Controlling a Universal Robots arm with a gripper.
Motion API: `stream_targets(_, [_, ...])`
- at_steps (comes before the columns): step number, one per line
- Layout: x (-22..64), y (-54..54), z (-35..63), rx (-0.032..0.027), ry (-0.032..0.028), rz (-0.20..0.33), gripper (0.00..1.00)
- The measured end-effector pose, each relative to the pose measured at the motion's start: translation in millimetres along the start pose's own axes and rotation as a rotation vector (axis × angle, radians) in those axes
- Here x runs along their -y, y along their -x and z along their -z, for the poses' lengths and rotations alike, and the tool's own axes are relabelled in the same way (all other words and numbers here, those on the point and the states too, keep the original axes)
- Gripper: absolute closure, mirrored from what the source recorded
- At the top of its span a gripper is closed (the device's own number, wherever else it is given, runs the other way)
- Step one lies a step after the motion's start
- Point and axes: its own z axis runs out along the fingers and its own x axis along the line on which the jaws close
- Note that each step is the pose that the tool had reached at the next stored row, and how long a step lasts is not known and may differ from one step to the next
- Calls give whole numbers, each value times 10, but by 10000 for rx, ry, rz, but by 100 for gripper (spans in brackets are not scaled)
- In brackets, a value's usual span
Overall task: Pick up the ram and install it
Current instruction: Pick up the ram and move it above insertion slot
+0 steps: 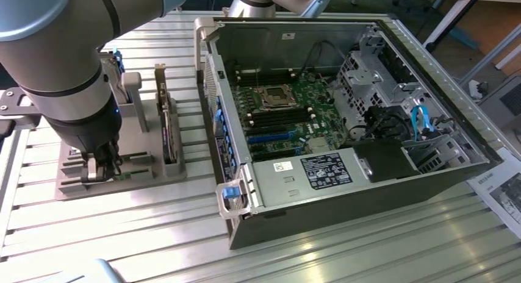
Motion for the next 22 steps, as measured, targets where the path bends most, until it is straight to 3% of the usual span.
stream_targets(6, [0,0,-1,0,0,39,76])
stream_targets(13, [0,0,-2,-6,7,469,76])
stream_targets(22, [0,-1,-12,-4,5,470,76])
